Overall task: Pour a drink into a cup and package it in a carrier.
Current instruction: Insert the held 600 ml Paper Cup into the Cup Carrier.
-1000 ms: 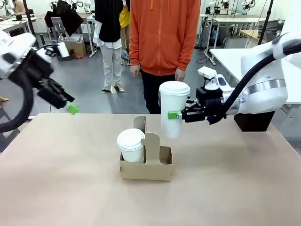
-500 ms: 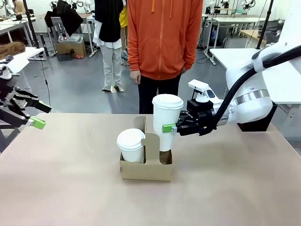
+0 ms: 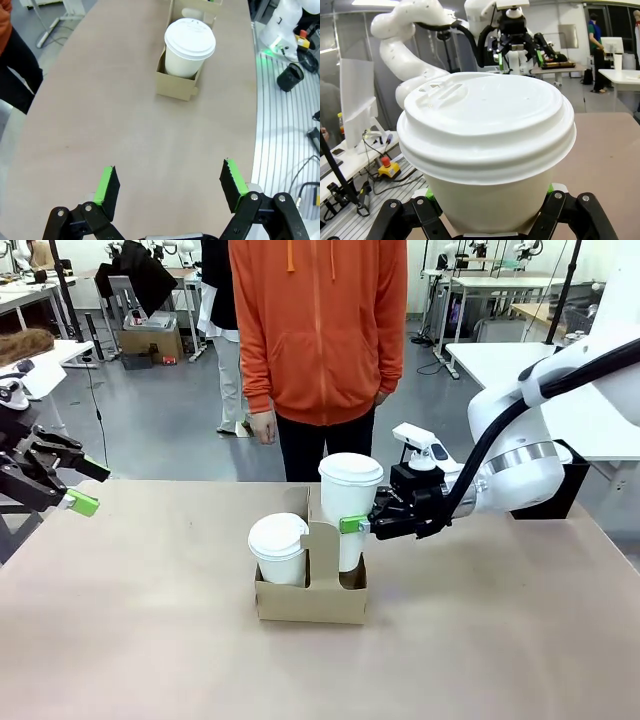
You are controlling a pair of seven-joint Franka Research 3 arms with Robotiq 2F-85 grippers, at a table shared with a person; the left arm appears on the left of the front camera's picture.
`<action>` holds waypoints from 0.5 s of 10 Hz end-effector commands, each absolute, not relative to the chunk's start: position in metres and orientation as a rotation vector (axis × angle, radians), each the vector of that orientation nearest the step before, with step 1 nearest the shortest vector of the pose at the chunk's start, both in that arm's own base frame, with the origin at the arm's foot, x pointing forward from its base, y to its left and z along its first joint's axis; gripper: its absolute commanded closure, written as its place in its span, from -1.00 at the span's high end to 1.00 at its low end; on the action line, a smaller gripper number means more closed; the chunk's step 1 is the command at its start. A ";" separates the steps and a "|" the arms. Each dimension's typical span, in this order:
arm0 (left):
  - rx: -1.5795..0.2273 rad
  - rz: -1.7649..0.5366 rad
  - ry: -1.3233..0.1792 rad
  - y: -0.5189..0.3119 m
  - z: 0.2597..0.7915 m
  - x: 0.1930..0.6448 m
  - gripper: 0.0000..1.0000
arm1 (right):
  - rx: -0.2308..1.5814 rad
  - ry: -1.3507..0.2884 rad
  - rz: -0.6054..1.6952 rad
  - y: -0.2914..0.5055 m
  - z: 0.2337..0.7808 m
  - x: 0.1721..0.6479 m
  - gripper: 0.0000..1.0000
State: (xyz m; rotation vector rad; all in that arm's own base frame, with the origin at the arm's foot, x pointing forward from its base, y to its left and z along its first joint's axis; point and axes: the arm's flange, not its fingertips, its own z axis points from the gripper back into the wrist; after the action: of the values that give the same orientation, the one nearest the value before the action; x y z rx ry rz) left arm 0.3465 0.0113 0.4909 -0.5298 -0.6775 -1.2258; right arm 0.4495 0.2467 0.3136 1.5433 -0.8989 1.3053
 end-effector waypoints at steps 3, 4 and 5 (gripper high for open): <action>-0.552 -1.227 -0.698 0.012 0.492 0.347 1.00 | 1.565 -0.847 1.342 0.244 0.286 0.458 0.60; -0.552 -1.227 -0.698 0.012 0.492 0.347 1.00 | 1.564 -0.835 1.355 0.244 0.278 0.460 0.60; -0.552 -1.227 -0.698 0.012 0.492 0.347 1.00 | 1.564 -0.818 1.364 0.243 0.270 0.461 0.60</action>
State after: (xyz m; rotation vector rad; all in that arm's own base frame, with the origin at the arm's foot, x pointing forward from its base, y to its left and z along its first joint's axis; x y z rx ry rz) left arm 0.3457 0.0124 0.4907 -0.5329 -0.6737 -1.2233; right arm 0.4544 0.2428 0.2728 1.5593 -0.8152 1.3098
